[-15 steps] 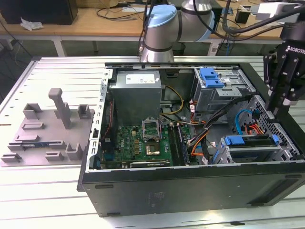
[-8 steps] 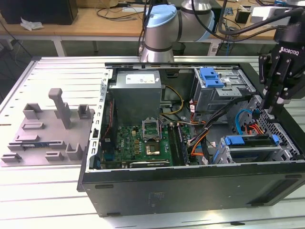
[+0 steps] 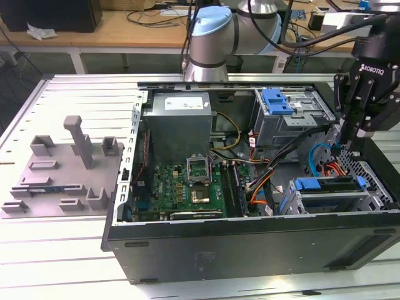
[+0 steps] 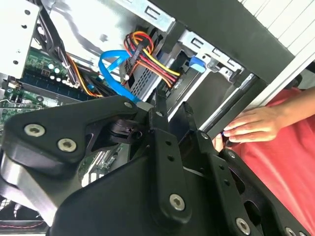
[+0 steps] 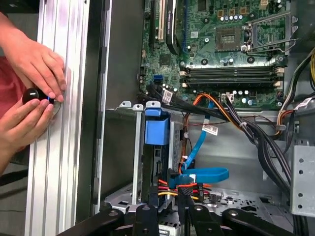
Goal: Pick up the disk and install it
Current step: 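Insert the second disk wire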
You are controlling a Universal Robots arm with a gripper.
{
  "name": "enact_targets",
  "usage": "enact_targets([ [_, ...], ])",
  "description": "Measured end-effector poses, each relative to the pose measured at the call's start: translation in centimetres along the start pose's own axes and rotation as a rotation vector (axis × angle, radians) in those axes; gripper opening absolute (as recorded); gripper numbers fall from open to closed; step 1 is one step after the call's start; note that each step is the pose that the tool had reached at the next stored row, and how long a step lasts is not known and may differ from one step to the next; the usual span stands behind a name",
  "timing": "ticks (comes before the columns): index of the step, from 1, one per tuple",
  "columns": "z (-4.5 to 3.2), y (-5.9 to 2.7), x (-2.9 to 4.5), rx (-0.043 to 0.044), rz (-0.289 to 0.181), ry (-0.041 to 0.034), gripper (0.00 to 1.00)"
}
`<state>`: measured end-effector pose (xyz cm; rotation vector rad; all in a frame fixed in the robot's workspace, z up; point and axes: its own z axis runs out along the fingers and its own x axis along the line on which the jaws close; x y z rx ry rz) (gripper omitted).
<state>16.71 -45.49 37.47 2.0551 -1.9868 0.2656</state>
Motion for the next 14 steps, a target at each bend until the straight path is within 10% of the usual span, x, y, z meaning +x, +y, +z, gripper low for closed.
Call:
enact_targets([
  [14,0.71,0.84,-0.29,-0.005,0.015,0.0005,0.3],
])
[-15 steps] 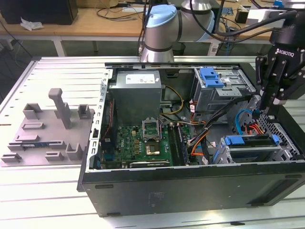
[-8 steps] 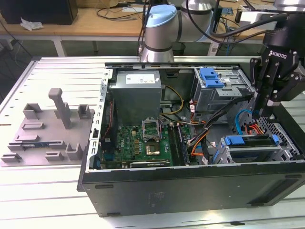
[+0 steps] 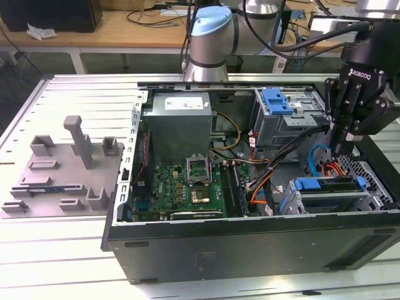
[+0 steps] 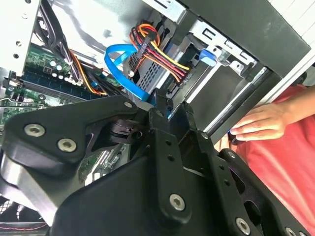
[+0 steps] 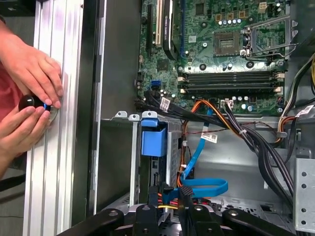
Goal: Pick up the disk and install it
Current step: 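Insert the second disk wire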
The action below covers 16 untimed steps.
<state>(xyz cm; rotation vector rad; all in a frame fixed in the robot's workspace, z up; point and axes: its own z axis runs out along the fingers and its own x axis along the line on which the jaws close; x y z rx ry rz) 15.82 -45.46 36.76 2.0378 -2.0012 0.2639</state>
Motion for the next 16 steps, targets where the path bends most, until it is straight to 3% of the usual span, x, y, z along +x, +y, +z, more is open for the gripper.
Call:
enact_targets([
  [7,0.08,0.01,-0.03,-0.0184,0.055,-0.0178,0.3],
  [14,0.15,0.0,-0.03,-0.0241,0.065,-0.0181,0.3],
  [16,0.17,-0.01,0.01,-0.0268,0.066,-0.018,0.22],
])
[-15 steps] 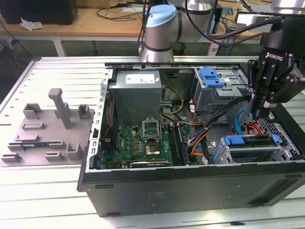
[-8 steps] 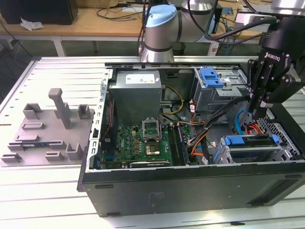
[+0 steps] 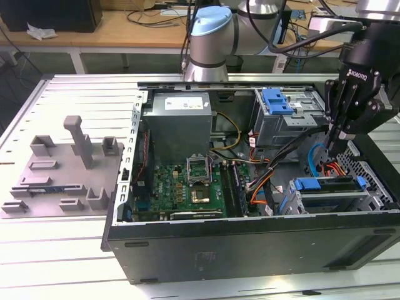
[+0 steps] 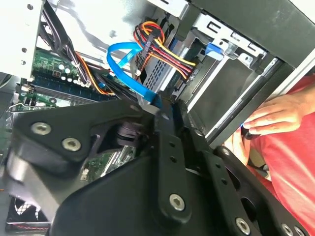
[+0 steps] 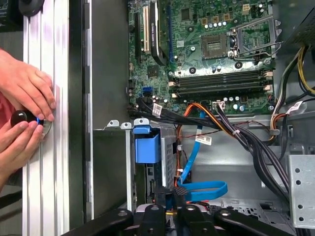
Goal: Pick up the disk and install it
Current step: 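Insert the second disk wire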
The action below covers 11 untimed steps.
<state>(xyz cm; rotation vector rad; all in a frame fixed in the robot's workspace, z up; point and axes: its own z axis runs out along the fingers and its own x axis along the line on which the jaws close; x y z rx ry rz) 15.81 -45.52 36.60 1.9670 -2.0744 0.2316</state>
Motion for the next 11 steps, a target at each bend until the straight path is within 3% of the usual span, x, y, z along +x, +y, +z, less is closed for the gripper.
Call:
enact_targets([
  [1,0.0,-0.01,0.01,-0.0009,0.0,0.0,0.16],
  [11,0.04,-0.03,0.09,-0.0057,0.004,-0.0002,0.16],
])
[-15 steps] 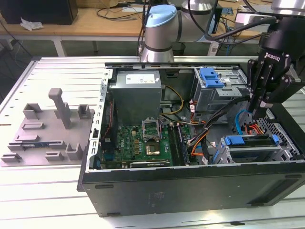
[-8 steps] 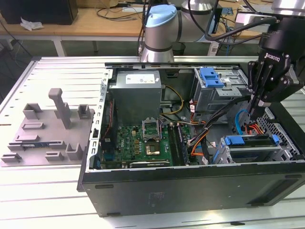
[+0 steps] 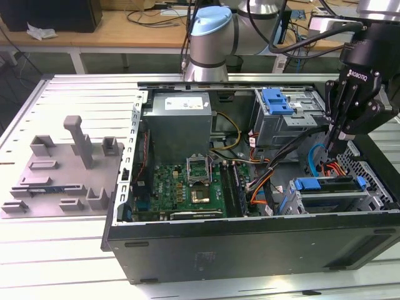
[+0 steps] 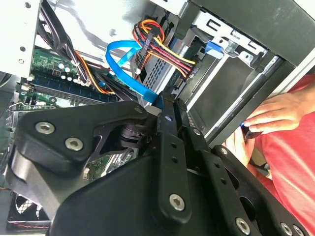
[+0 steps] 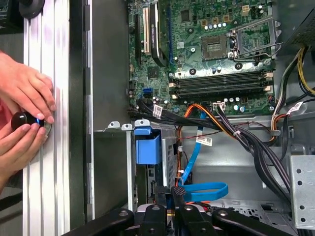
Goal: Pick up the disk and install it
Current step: 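Insert the second disk wire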
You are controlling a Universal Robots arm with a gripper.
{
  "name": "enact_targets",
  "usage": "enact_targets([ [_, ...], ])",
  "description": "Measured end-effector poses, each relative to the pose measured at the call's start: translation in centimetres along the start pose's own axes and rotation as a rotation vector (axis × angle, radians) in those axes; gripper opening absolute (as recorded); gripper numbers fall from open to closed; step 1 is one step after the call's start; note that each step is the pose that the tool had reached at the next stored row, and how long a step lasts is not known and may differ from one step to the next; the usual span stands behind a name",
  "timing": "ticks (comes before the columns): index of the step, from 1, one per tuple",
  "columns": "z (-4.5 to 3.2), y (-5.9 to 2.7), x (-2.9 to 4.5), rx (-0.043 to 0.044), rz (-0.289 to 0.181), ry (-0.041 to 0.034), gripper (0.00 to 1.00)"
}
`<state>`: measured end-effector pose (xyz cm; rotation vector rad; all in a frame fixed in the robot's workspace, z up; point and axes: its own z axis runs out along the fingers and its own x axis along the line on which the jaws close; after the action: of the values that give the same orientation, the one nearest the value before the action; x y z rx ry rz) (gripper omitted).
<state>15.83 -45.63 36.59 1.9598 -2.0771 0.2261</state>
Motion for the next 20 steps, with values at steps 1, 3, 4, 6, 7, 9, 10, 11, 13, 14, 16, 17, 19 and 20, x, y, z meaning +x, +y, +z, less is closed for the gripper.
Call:
enact_targets([
  [1,0.0,0.0,0.0,0.0,0.0,-0.0001,0.16],
  [3,0.0,0.0,0.0,0.0,0.0,0.0,0.16],
  [4,-0.01,0.0,0.01,0.0,0.0,0.0,0.16],
  [6,-0.03,0.04,0.12,0.0006,-0.001,-0.0002,0.16],
  [7,-0.05,0.06,0.31,0.0028,-0.002,-0.004,0.16],
  [9,-0.02,0.05,0.54,0.0057,-0.004,-0.0102,0.16],
  [10,0.01,0.05,0.68,0.0082,-0.005,-0.0169,0.16],
  [11,0.03,0.04,0.76,0.0106,-0.005,-0.0229,0.16],
  [13,0.07,0.03,0.93,0.0186,-0.005,-0.0439,0.16],
  [14,0.1,0.03,1.02,0.0218,-0.005,-0.053,0.16],
  [16,0.21,0.0,1.45,0.0247,-0.006,-0.0692,0.16],
  [17,0.25,-0.01,1.6,0.0254,-0.006,-0.0749,0.16],
  [19,0.42,-0.02,2.13,0.0291,-0.007,-0.1033,0.16],
  [20,0.51,-0.02,2.38,0.0307,-0.007,-0.1169,0.16],
])
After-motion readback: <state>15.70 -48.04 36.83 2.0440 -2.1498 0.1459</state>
